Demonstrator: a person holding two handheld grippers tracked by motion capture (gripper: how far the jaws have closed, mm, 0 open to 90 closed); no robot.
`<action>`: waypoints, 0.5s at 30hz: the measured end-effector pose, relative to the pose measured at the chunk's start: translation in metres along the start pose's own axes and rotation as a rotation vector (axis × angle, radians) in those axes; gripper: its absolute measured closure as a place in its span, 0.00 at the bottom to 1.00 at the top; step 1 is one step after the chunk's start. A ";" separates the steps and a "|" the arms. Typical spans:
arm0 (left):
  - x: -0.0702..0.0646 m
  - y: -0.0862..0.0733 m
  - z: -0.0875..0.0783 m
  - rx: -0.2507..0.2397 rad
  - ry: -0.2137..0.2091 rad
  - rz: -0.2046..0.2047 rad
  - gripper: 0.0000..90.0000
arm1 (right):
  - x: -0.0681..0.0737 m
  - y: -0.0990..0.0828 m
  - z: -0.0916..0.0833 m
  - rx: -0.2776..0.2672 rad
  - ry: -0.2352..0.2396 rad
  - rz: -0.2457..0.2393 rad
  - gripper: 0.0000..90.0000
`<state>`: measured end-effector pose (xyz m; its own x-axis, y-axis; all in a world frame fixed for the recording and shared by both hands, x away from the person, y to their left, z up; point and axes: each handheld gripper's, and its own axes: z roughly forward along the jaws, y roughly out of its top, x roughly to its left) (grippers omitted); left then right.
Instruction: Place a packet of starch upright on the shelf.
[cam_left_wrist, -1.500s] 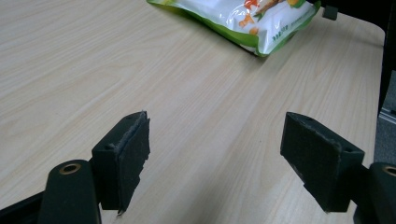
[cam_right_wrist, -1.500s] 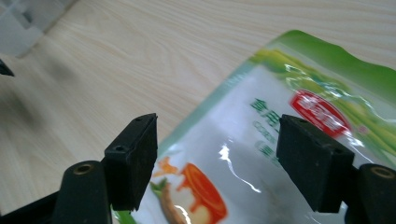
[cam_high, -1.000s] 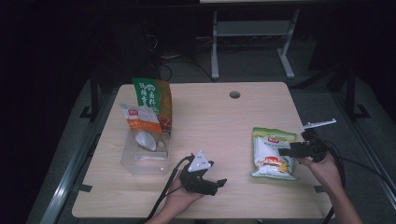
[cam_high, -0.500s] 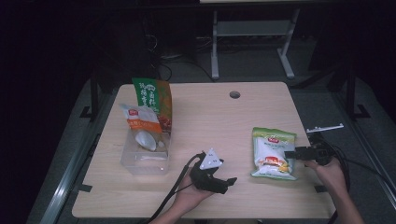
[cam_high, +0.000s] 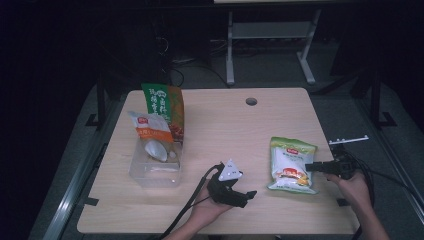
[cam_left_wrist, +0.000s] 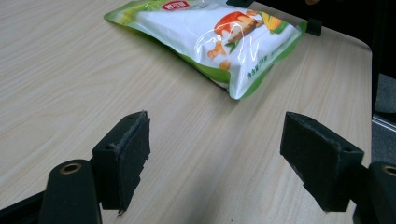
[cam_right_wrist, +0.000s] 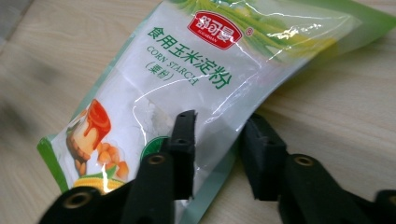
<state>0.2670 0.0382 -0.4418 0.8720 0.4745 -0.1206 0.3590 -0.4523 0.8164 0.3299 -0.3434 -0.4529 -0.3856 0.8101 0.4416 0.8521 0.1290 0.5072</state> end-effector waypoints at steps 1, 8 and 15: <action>0.000 0.000 0.000 0.001 0.002 0.000 0.26 | 0.001 0.000 0.000 0.004 0.006 0.004 0.79; -0.001 0.000 0.002 0.008 0.001 -0.005 0.27 | 0.014 0.000 0.004 0.027 0.018 -0.021 0.88; -0.008 0.003 0.013 0.011 -0.020 -0.021 0.33 | 0.031 -0.006 0.008 0.046 0.028 -0.038 0.89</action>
<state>0.2657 0.0232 -0.4463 0.8707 0.4687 -0.1490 0.3808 -0.4508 0.8073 0.3157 -0.3145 -0.4486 -0.4275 0.7877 0.4435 0.8515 0.1861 0.4902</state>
